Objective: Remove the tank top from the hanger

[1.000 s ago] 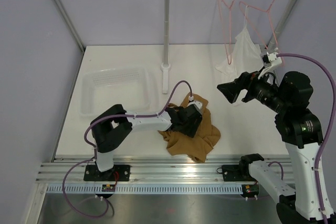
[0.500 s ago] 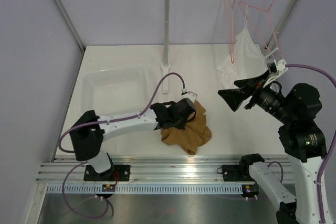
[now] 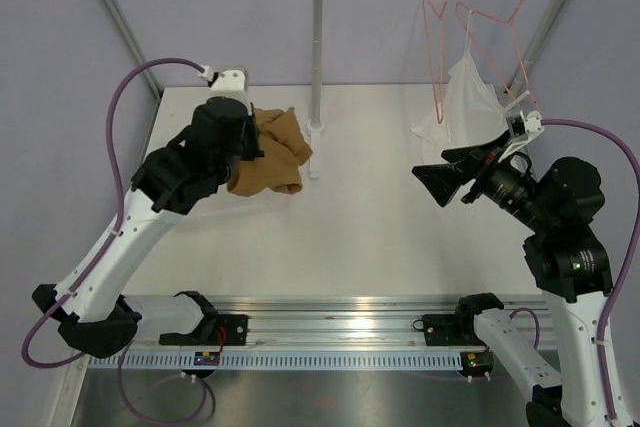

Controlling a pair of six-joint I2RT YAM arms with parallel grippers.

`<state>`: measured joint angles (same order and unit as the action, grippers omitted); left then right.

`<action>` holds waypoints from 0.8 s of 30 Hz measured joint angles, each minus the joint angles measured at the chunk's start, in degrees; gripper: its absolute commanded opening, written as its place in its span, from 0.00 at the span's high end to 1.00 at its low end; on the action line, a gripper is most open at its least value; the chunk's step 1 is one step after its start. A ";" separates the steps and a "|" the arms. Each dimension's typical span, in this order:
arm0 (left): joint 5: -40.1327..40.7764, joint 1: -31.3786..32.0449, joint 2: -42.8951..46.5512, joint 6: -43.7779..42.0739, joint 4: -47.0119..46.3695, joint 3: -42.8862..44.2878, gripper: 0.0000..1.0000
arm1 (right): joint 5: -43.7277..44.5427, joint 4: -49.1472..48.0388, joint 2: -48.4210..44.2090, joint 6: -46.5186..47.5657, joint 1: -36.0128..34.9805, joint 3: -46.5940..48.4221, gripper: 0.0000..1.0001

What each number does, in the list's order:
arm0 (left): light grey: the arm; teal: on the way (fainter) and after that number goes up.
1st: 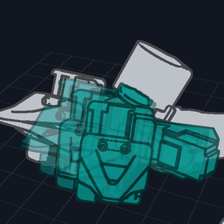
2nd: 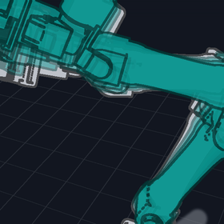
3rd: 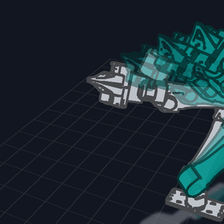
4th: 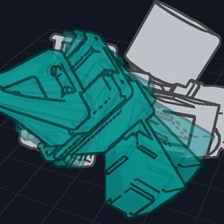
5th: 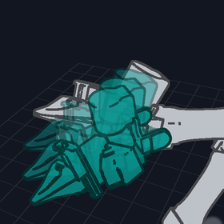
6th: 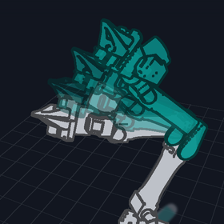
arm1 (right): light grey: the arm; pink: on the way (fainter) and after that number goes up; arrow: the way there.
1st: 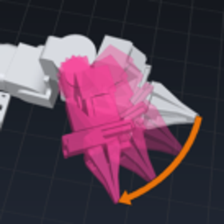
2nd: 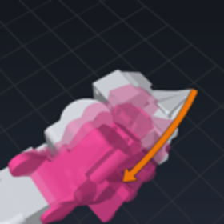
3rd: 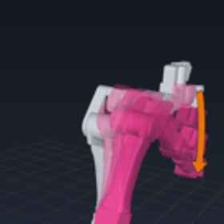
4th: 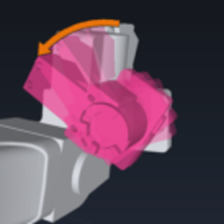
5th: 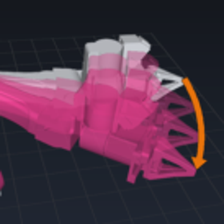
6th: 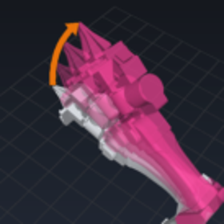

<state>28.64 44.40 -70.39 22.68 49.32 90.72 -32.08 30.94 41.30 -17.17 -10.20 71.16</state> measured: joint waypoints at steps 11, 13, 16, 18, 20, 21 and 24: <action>-10.23 -27.91 -2.32 -3.37 3.39 -1.81 1.00 | 0.87 -0.28 0.00 -0.66 0.00 -0.04 0.00; -12.22 -31.34 -4.28 -3.50 3.32 -3.37 1.00 | 1.01 -0.31 -0.15 -0.66 0.02 0.39 0.01; -15.52 -33.79 -7.93 -3.50 3.13 -5.27 1.00 | 1.01 -0.33 -0.33 -0.66 0.00 0.92 0.00; -17.94 -34.51 -10.60 -3.39 2.89 -6.36 1.00 | 1.01 -0.26 -0.11 -0.66 0.02 1.46 0.00; -20.00 -35.32 -13.46 -3.15 2.82 -6.51 0.99 | 0.94 -0.26 0.28 -0.74 0.00 2.21 0.01; -20.81 -35.76 -14.73 -2.89 2.67 -6.51 0.92 | 0.94 -0.28 0.42 -0.85 0.00 2.45 0.01; -22.32 -37.38 -16.44 -2.27 2.27 -6.51 0.49 | 0.92 -0.26 0.44 -1.09 0.00 2.56 0.00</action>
<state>6.33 7.03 -86.83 20.40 51.59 84.20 -31.16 30.68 41.74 -18.26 -10.20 73.71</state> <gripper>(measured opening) 0.196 0.993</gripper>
